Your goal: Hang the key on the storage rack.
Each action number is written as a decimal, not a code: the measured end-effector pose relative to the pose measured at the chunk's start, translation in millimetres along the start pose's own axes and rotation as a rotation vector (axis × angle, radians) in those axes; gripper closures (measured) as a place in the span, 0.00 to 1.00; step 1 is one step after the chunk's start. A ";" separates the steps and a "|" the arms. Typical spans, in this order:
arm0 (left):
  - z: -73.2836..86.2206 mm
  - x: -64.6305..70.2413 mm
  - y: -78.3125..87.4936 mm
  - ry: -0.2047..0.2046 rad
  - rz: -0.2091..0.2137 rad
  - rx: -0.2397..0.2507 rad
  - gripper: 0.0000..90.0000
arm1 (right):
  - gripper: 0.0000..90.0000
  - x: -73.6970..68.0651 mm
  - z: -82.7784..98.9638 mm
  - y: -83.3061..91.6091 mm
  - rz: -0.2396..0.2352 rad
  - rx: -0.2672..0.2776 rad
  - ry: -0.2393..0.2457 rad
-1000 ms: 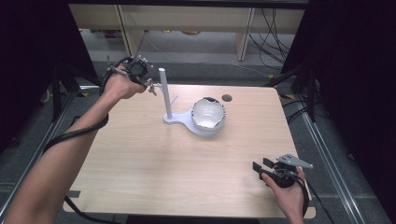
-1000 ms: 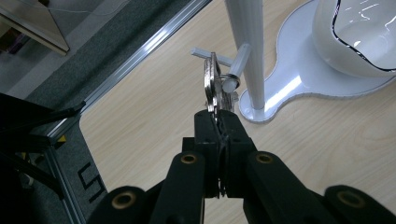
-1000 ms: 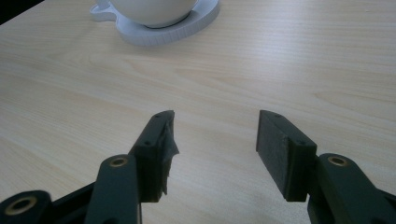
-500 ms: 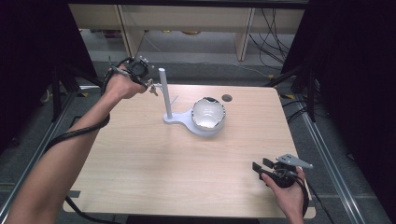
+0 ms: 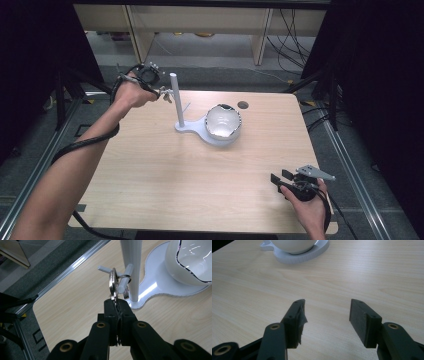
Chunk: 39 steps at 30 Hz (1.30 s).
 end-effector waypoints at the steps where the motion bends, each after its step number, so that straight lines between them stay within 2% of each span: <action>1: 0.0 0.0 0.0 0.000 0.000 0.000 0.96 | 0.52 0.0 0.0 0.0 0.000 0.000 0.000; 5: 0.9 1.1 -3.3 0.007 0.010 0.012 0.96 | 0.52 -0.9 0.6 0.2 -0.002 -0.008 -0.007; 7: 1.1 1.6 -4.8 0.011 0.014 0.013 0.96 | 0.52 1.2 0.9 -0.3 0.010 -0.013 0.012; 10: 1.4 3.5 -7.7 0.017 0.024 0.016 0.96 | 0.52 -0.4 1.1 1.5 0.010 -0.023 -0.001; 13: 0.8 4.5 -10.1 0.021 0.024 0.022 0.96 | 0.52 0.1 0.0 0.0 0.001 0.000 0.001; 17: 1.1 5.2 -11.2 0.023 0.029 0.023 0.96 | 0.52 0.8 1.1 -0.1 0.010 -0.011 -0.005; 20: 3.1 6.0 -12.8 0.030 0.036 0.026 0.95 | 0.52 -0.9 0.7 0.2 -0.003 -0.008 -0.010; 22: 5.0 6.1 -14.3 0.032 0.041 0.026 0.94 | 0.52 0.9 1.1 0.4 0.003 -0.015 0.005; 25: 9.5 6.5 -16.4 0.037 0.048 0.029 0.88 | 0.52 1.8 1.0 0.1 0.012 -0.014 0.015; 28: 15.9 8.1 -17.9 0.045 0.062 0.046 0.72 | 0.52 -0.7 1.4 -0.5 0.003 -0.016 -0.003; 29: 20.9 7.9 -17.2 0.040 0.060 0.050 0.65 | 0.52 2.2 0.2 -1.6 -0.007 -0.006 0.036; 31: 24.1 7.5 -16.8 0.039 0.059 0.050 0.59 | 0.52 2.0 0.2 -1.7 -0.009 -0.005 0.035; 32: 27.5 6.7 -17.1 0.042 0.058 0.057 0.56 | 0.52 3.6 0.3 -2.5 0.009 -0.006 0.044; 34: 34.8 5.0 -16.6 0.058 0.054 0.077 0.52 | 0.52 1.0 0.7 -1.9 -0.003 -0.010 0.032; 38: 40.9 3.6 -14.5 0.062 0.051 0.093 0.49 | 0.52 2.1 0.1 -2.9 0.012 -0.005 0.040; 39: 42.9 3.9 -13.0 0.077 0.052 0.108 0.49 | 0.52 2.1 0.2 -3.0 0.012 -0.005 0.042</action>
Point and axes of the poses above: each handheld gripper's, and its own axes: y roughly backward along the jaws, z roughly out of its underside, x roughly to its right, the point moved 8 cm from there along -y, roughly forward along the jaws, and after that the axes turned 4 degrees about -z, right-handed, at the moved point
